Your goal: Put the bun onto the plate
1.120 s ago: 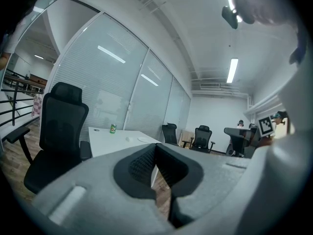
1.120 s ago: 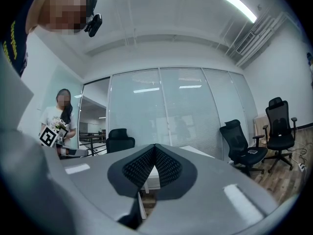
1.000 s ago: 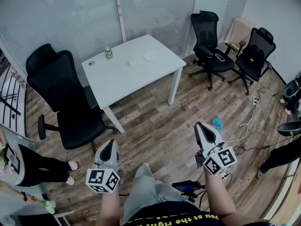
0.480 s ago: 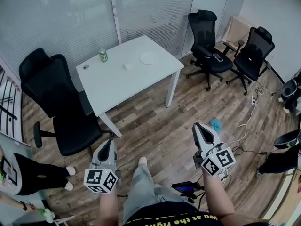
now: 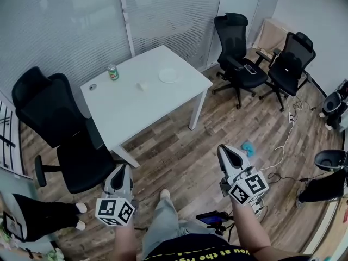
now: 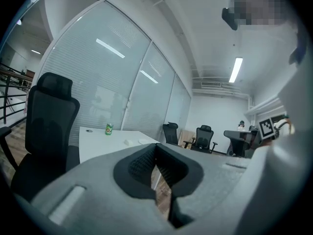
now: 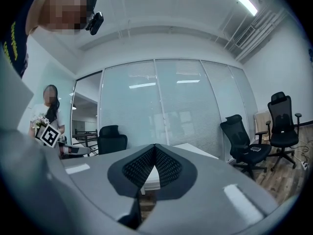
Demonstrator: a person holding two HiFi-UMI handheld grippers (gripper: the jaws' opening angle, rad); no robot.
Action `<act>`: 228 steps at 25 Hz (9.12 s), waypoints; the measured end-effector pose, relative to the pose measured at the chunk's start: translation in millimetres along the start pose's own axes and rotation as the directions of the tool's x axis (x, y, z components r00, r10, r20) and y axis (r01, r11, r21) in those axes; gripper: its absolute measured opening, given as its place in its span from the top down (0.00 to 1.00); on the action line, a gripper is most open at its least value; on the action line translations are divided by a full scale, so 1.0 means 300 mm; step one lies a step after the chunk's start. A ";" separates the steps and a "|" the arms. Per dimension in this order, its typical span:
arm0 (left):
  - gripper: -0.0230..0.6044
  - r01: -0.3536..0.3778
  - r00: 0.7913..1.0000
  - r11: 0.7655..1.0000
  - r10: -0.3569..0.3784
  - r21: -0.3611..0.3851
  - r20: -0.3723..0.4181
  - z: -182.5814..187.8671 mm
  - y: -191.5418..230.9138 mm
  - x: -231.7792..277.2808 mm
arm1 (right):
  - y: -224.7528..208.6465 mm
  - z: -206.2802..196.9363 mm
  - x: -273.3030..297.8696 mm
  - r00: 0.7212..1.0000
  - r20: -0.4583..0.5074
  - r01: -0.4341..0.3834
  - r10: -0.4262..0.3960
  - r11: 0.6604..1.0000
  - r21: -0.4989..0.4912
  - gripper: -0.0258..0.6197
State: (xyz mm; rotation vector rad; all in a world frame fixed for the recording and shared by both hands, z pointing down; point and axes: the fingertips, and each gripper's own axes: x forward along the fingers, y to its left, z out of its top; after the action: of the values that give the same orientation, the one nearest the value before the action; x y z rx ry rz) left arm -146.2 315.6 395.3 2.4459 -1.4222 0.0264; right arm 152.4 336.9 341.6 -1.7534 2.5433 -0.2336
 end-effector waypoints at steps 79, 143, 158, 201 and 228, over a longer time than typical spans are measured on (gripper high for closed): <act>0.96 0.006 1.000 1.000 -0.006 -0.002 -0.031 0.177 0.521 0.719 | -0.269 0.021 0.860 0.999 -0.013 0.037 -0.037 0.999 0.017 0.95; 0.96 -0.291 0.954 0.954 0.295 -0.070 0.054 0.396 0.768 1.431 | -0.693 0.113 1.810 0.950 -0.105 -0.293 0.296 0.955 0.040 0.95; 0.96 -0.310 0.950 0.945 0.313 -0.099 0.016 0.317 0.800 1.390 | -0.604 0.034 1.837 0.920 -0.154 -0.355 0.359 0.933 0.053 0.95; 0.96 -0.499 0.864 0.843 0.503 -0.200 -0.037 0.125 0.906 1.174 | -0.234 -0.519 2.092 0.707 -0.437 -0.545 0.557 0.822 0.166 0.95; 0.96 -0.514 0.855 0.828 0.516 -0.224 -0.054 0.072 0.924 1.147 | -0.179 -0.873 2.120 0.662 -0.663 -0.487 0.350 0.873 -0.024 0.45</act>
State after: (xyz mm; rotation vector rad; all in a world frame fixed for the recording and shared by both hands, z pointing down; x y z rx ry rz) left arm -210.6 -108.4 504.3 1.8166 -1.9305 -0.0294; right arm -57.9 -248.8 639.8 -1.1767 3.4931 -0.6817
